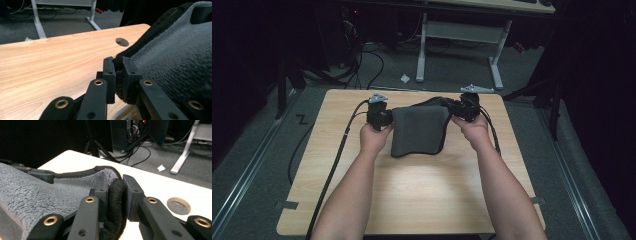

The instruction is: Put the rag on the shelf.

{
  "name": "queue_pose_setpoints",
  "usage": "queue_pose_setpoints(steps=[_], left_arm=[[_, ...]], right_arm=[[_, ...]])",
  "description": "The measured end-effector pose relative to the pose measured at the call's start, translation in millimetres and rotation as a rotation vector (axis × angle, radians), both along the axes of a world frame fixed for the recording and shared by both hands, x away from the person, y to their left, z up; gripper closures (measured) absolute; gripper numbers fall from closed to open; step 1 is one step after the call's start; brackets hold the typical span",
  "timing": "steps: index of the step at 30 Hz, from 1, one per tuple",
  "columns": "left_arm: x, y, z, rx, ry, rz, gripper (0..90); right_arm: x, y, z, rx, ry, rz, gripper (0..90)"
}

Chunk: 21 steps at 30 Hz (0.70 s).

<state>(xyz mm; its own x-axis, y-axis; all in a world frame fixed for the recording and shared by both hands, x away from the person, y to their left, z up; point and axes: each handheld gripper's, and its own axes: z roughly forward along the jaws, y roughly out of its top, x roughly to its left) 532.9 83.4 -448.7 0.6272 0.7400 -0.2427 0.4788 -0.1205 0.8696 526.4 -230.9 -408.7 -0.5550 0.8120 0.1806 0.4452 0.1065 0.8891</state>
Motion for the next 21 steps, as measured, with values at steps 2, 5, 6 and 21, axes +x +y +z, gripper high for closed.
queue_pose_setpoints(steps=[2,5,6,21], left_arm=[[0.6,0.4,-2.2,-0.004,0.01,0.0,82.7],[0.7,0.0,-4.7,-0.005,0.018,-0.001,82.7],[0.7,-0.4,-6.0,-0.006,0.019,-0.004,82.7],[-1.2,-1.9,-22.0,0.013,0.063,-0.02,82.7]], right_arm=[[1.7,-0.9,-1.9,0.02,0.02,0.006,75.5],[3.2,-1.6,-3.8,0.026,0.027,0.009,75.7],[3.7,-2.5,-5.3,0.028,0.034,0.01,75.9],[8.5,-9.9,-34.9,0.052,0.104,0.014,72.8]])
